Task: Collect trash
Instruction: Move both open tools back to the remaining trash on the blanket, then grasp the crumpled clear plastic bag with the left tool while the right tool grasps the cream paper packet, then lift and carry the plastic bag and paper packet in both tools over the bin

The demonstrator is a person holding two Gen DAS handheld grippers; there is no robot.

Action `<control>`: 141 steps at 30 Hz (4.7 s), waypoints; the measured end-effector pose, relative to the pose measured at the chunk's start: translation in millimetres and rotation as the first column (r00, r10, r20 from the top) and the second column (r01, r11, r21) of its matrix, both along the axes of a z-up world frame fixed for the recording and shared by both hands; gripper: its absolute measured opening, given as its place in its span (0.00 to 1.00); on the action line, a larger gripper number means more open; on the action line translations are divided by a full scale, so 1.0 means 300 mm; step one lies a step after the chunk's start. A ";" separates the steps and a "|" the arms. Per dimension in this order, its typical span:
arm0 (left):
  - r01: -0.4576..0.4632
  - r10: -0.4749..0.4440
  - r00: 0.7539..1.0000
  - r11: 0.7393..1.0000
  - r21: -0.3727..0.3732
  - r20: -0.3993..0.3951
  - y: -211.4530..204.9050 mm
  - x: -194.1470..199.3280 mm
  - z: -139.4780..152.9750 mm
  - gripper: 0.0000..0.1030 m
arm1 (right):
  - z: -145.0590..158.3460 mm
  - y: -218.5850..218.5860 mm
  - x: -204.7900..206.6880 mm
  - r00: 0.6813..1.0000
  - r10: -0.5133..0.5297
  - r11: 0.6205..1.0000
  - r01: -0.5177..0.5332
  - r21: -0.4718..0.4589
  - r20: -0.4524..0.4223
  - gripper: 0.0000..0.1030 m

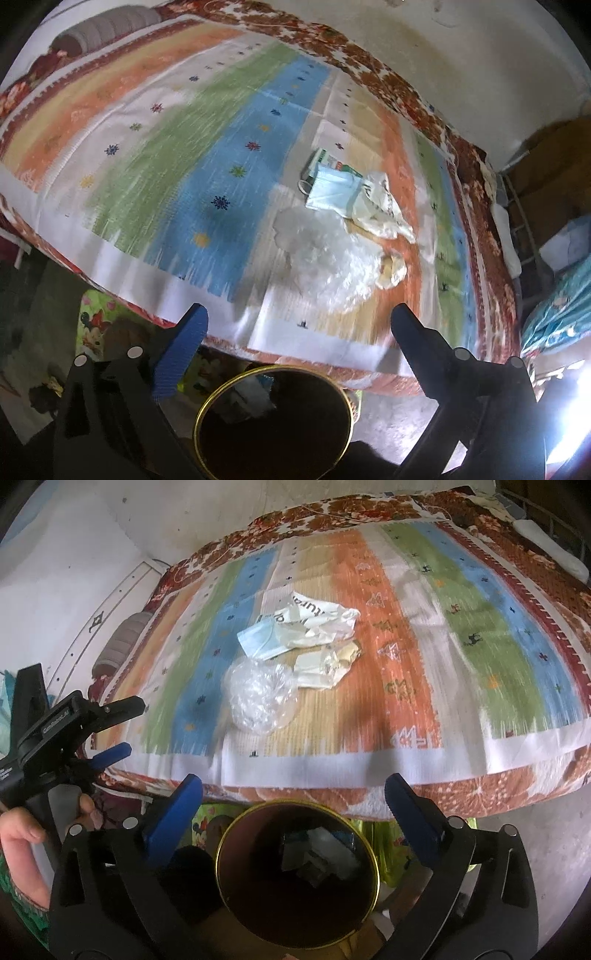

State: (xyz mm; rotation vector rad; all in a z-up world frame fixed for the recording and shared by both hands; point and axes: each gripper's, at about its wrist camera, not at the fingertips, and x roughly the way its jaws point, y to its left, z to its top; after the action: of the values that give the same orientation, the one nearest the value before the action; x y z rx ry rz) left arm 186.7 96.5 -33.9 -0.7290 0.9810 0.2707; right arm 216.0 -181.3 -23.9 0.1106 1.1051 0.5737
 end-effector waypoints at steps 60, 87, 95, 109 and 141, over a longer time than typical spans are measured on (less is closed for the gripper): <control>-0.016 -0.006 0.993 0.982 -0.186 -0.120 -0.016 0.392 -0.291 0.59 | -0.265 0.276 0.467 0.999 0.044 0.979 -0.038 -0.199 0.023 0.52; 0.088 -0.088 0.996 0.996 -0.034 -0.025 -0.038 0.391 -0.128 0.25 | -0.254 0.261 0.455 0.997 0.064 0.963 -0.052 -0.265 0.037 0.18; 0.100 -0.100 0.995 0.995 -0.016 -0.012 0.001 0.371 -0.096 0.25 | -0.205 0.279 0.407 0.993 0.094 0.960 -0.071 -0.270 0.073 0.18; 0.147 -0.148 0.989 0.988 0.038 0.028 -0.006 0.342 -0.013 0.25 | -0.067 0.273 0.299 0.980 0.124 0.968 -0.085 -0.236 0.157 0.18; 0.196 -0.216 0.967 0.969 0.151 0.131 -0.088 0.115 0.154 0.25 | 0.120 0.116 -0.054 0.957 0.113 0.988 -0.079 -0.135 0.269 0.18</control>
State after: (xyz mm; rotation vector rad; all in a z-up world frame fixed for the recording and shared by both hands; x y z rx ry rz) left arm 221.2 70.0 12.3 -0.5090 0.8813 0.0986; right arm 200.0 -146.4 12.1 -0.1281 0.8741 0.5868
